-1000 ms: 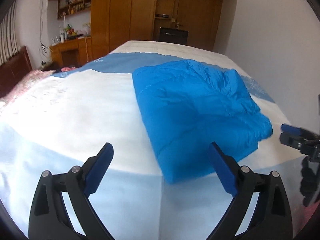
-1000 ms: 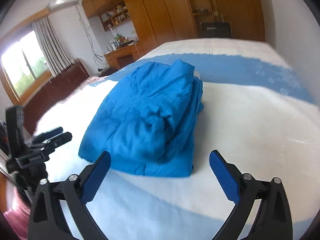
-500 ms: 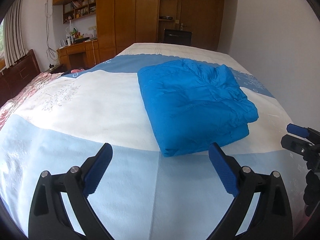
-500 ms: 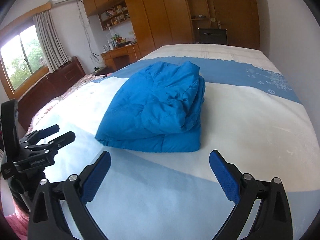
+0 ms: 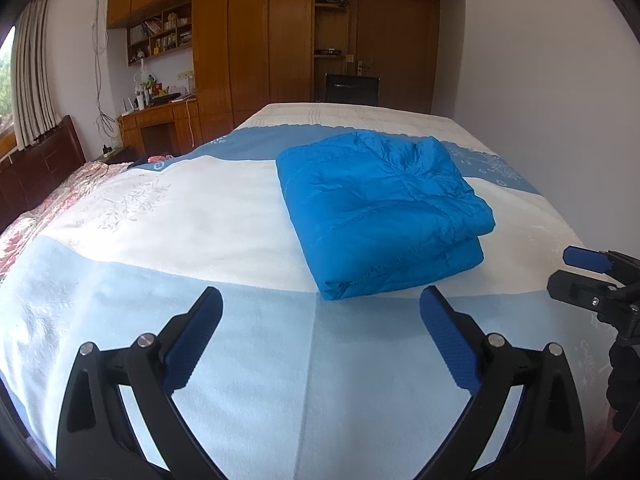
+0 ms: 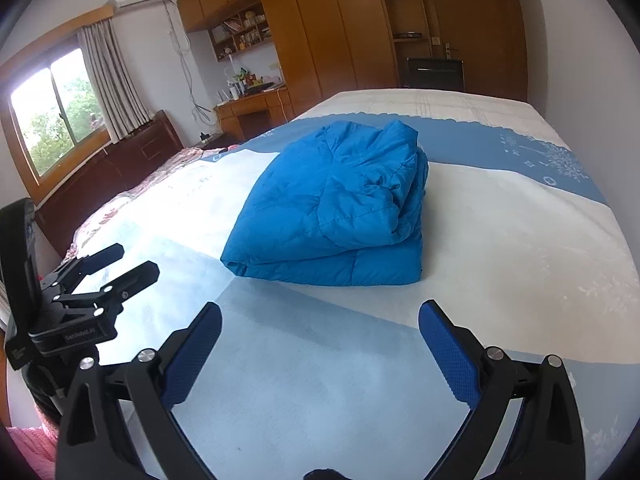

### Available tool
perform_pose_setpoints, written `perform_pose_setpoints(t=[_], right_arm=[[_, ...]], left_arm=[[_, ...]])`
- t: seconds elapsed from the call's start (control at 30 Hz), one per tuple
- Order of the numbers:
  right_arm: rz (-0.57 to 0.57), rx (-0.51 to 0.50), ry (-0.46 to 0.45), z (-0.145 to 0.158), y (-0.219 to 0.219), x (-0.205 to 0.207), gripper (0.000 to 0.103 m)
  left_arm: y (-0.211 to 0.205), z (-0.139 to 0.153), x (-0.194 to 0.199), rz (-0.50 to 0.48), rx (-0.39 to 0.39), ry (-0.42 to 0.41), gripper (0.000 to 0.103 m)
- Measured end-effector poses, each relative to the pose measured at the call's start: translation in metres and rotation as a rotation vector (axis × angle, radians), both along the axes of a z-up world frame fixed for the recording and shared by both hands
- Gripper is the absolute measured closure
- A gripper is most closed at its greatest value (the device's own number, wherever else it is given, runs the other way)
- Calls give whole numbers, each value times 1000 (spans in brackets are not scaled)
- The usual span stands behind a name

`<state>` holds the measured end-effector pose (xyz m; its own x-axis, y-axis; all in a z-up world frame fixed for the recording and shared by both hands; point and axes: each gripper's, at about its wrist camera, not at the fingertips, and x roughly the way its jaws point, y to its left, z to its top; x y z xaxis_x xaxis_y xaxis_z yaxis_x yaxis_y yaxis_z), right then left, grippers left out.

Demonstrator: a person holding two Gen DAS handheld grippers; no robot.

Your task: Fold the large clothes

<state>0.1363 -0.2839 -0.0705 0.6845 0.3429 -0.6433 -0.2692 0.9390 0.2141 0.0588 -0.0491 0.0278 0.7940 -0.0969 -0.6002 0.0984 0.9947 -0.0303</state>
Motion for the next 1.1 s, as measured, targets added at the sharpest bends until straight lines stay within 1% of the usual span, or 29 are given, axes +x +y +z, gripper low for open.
perform_pose_setpoints(t=[0.27,1.1], right_arm=[[-7,-11,-2,-2,3,-2,4],[10,-19,0,-3,6,-1,4]], left_arm=[[2,1,-9,-2,-2,-8,5],[-1,-4,-7,-4,10,8,5]])
